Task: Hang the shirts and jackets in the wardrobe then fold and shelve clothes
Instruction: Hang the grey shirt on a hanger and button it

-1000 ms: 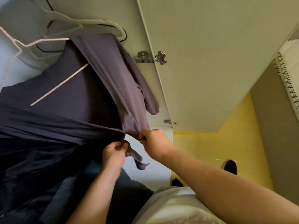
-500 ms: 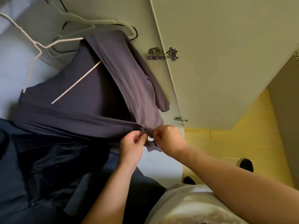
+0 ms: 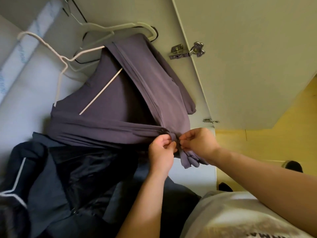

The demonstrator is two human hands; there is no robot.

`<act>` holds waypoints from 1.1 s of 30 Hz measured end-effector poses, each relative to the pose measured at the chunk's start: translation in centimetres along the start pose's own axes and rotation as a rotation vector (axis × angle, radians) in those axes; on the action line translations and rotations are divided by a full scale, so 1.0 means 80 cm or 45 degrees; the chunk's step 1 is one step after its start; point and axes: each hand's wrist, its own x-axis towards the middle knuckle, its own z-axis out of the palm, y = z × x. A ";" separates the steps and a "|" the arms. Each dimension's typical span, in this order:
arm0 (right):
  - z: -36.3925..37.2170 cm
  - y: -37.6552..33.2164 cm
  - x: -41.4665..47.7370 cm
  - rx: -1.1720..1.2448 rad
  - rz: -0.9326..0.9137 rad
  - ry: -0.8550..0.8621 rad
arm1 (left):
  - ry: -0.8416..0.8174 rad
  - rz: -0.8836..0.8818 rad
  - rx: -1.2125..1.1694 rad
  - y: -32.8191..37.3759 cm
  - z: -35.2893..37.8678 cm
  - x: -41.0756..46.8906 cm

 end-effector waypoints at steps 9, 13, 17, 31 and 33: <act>0.002 0.004 0.004 -0.056 -0.125 0.001 | 0.051 0.060 0.023 -0.001 -0.002 0.003; 0.003 0.006 0.004 -0.058 -0.137 -0.001 | 0.060 0.059 0.010 0.000 0.000 0.001; 0.005 0.005 0.006 -0.173 -0.199 0.058 | 0.042 0.014 -0.028 0.004 -0.001 0.000; 0.008 -0.003 -0.001 -0.457 -0.514 0.158 | 0.025 -0.244 -0.442 0.015 0.001 -0.008; 0.009 -0.003 -0.001 -0.483 -0.512 0.152 | 0.019 -0.243 -0.437 0.015 0.001 -0.009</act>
